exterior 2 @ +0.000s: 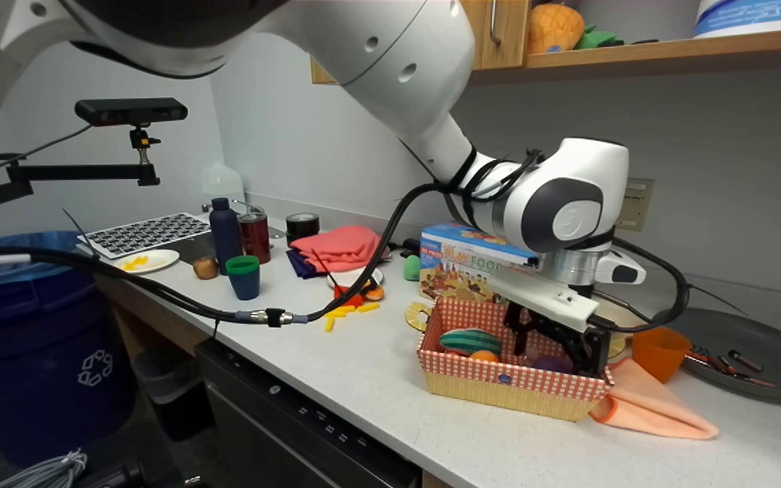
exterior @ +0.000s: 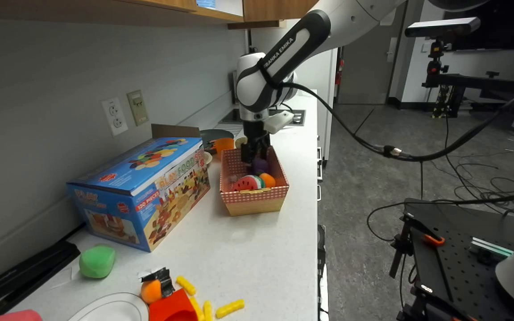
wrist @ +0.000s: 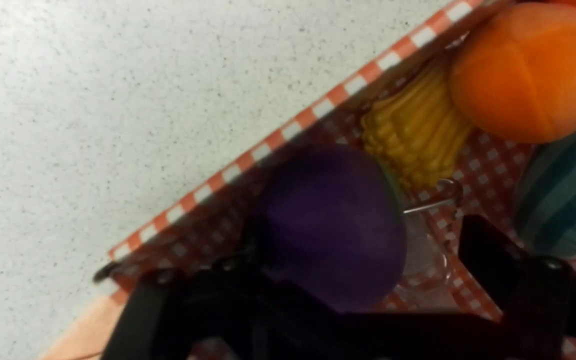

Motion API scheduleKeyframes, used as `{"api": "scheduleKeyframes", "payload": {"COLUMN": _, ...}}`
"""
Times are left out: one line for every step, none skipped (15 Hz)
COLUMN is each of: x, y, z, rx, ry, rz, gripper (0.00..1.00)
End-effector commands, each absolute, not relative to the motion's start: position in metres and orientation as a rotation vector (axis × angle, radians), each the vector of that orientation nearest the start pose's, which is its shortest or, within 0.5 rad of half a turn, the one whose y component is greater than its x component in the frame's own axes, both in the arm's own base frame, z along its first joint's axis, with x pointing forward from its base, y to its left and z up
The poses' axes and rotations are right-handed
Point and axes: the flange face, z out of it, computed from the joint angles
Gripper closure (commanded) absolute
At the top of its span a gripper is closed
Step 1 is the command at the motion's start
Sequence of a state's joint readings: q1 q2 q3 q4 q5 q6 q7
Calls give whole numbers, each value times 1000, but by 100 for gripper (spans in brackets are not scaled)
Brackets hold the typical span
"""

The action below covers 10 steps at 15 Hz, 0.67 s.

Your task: Open the overhead cabinet door, pick up some plush toys from the basket and put them in the open cabinet, and then close the cabinet

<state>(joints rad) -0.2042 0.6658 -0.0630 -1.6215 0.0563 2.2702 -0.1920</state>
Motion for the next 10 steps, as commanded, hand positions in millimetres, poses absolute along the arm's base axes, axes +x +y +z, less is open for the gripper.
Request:
{"api": "scheduleKeyframes", "payload": {"x": 676, "y": -162, "z": 220, "rx": -3134, "ry": 134, "rz": 31, "gripper": 0}}
{"api": "scheduleKeyframes", "payload": {"x": 677, "y": -161, "z": 219, "rx": -3133, "ry": 129, "rz": 36, "gripper": 0}}
{"api": "scheduleKeyframes", "payload": {"x": 677, "y": -161, "z": 218, "rx": -3132, "ry": 132, "rz": 32, "gripper": 24}}
{"api": "scheduleKeyframes", "payload": {"x": 678, "y": -162, "z": 218, "rx": -3133, "ry": 136, "rz": 31, "gripper": 26}}
{"api": "scheduleKeyframes", "payload": {"x": 678, "y": -163, "z": 219, "rx": -3135, "ry": 140, "rz": 29, "gripper": 34}}
{"api": "scheduleKeyframes", "payload": {"x": 678, "y": -164, "z": 220, "rx": -3138, "ry": 140, "rz": 27, "gripper": 42}}
{"api": "scheduleKeyframes", "payload": {"x": 677, "y": -164, "z": 224, "rx": -3145, "ry": 138, "rz": 20, "gripper": 51}}
{"api": "scheduleKeyframes", "payload": {"x": 676, "y": -164, "z": 230, "rx": -3145, "ry": 138, "rz": 9, "gripper": 58}}
{"api": "scheduleKeyframes", "payload": {"x": 674, "y": -162, "z": 239, "rx": -3149, "ry": 139, "rz": -10, "gripper": 66}}
{"api": "scheduleKeyframes", "payload": {"x": 672, "y": -160, "z": 250, "rx": -3147, "ry": 141, "rz": -20, "gripper": 72}}
